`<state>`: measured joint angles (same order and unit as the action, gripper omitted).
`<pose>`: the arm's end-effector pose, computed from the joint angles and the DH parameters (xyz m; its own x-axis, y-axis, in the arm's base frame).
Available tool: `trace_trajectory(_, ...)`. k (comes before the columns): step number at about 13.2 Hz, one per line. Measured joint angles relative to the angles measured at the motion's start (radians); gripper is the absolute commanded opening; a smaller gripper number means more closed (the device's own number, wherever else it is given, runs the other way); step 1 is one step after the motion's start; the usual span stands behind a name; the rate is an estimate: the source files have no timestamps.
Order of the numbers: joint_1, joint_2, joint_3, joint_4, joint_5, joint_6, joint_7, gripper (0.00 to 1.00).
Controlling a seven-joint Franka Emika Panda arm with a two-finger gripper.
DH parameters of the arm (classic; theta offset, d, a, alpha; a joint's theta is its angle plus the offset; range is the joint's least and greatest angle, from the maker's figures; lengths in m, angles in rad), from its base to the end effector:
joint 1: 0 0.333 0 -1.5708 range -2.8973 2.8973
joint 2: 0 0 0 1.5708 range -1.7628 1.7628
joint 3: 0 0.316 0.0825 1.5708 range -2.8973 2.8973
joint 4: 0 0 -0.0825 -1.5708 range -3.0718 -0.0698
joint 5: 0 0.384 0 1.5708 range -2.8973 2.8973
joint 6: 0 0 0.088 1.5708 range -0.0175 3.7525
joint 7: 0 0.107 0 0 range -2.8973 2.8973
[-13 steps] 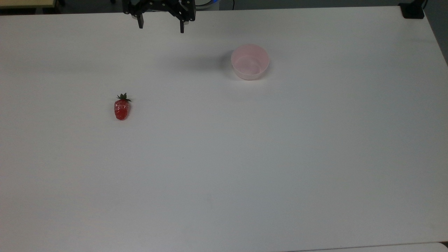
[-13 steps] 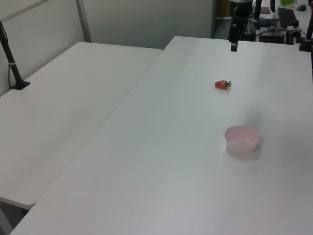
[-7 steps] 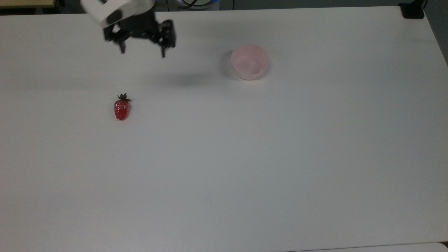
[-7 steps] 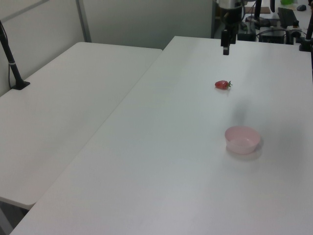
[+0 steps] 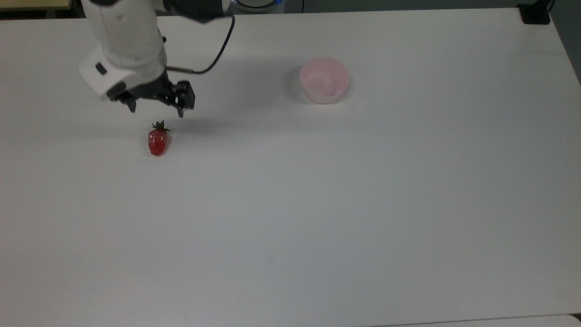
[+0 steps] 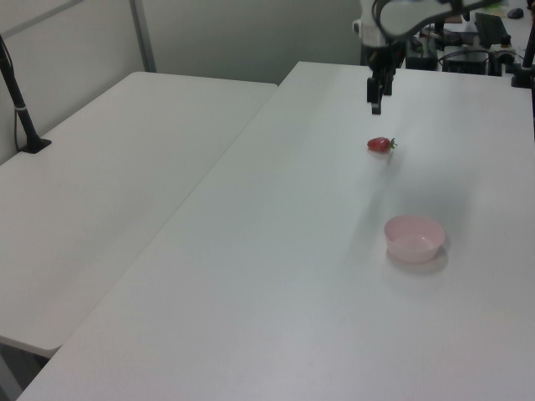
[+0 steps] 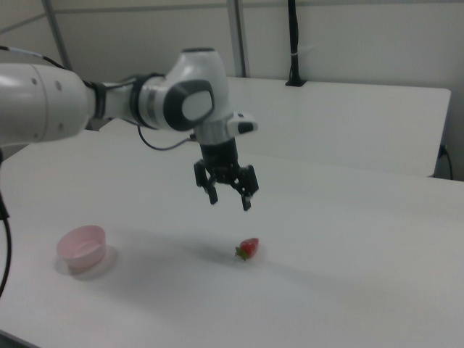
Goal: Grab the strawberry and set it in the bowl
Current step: 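Lower the gripper around the strawberry and close it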
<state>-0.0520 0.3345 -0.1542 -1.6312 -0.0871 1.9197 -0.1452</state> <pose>0.6376 -0.1293 0.4247 0.9977 -0.0259 -0.0634 -0.0180 -0.9923 0.1227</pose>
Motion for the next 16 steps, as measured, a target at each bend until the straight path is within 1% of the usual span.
trace_trajectory(1, 0.001, 0.034, -0.005, 0.0, 0.0, 0.028, 0.0, 0.9)
trace_trajectory(4, 0.0, 0.115, -0.014, -0.001, 0.0, 0.109, -0.001, 0.89)
trace_trajectory(7, 0.0, 0.161, -0.026, -0.002, 0.0, 0.149, -0.031, 0.78)
trace_trajectory(10, -0.002, 0.181, -0.059, -0.012, 0.0, 0.152, -0.128, 0.57)
trace_trajectory(12, -0.001, 0.181, -0.06, -0.029, 0.0, 0.152, -0.145, 0.49)
trace_trajectory(16, 0.006, 0.179, -0.058, -0.044, 0.0, 0.152, -0.15, 0.44)
